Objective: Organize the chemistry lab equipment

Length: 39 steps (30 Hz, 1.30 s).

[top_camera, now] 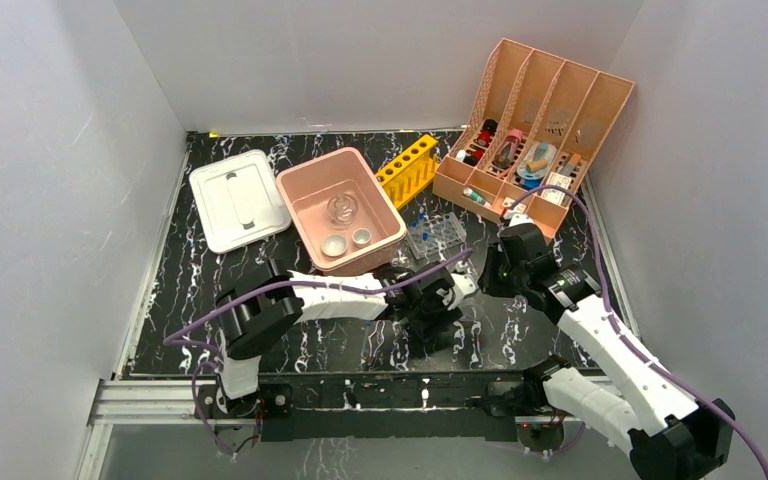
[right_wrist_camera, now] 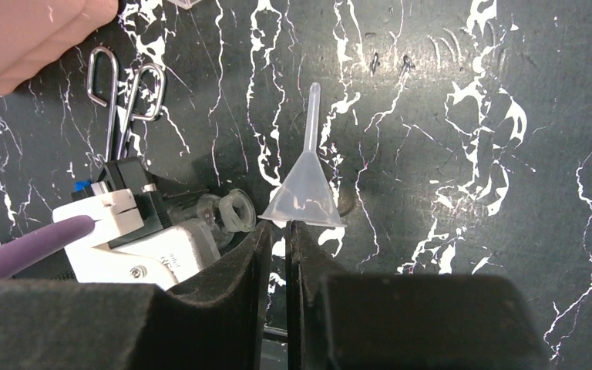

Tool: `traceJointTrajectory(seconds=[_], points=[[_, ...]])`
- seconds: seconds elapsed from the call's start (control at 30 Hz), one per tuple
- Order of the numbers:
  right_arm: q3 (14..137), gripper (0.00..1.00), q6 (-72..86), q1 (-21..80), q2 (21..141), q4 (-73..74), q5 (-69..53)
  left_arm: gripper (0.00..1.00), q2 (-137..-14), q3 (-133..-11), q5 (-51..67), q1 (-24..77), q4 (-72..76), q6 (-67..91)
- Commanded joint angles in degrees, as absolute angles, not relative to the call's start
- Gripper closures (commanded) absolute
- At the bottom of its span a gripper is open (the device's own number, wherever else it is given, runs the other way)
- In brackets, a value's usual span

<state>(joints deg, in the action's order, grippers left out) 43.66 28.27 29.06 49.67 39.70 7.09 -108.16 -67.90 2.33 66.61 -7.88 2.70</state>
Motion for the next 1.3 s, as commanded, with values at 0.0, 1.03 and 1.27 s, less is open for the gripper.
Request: traceJointTrajectory(seconds=[0.0,1.03,1.27], points=[[47.57,0.77,28.38,28.57,49.62,37.79,7.91,0.48,-103.8,-66.09,0.28,66.8,-11.56,3.74],[45.32,0.73,31.02,27.2,51.23,33.97,0.16,0.67,-92.59,-61.22,-1.41,66.8,-5.12,2.74],[43.87,0.73,32.5,26.01,51.55,27.91,-7.83,0.67,-87.98,-59.77,-4.79,66.78,-3.66,2.34]])
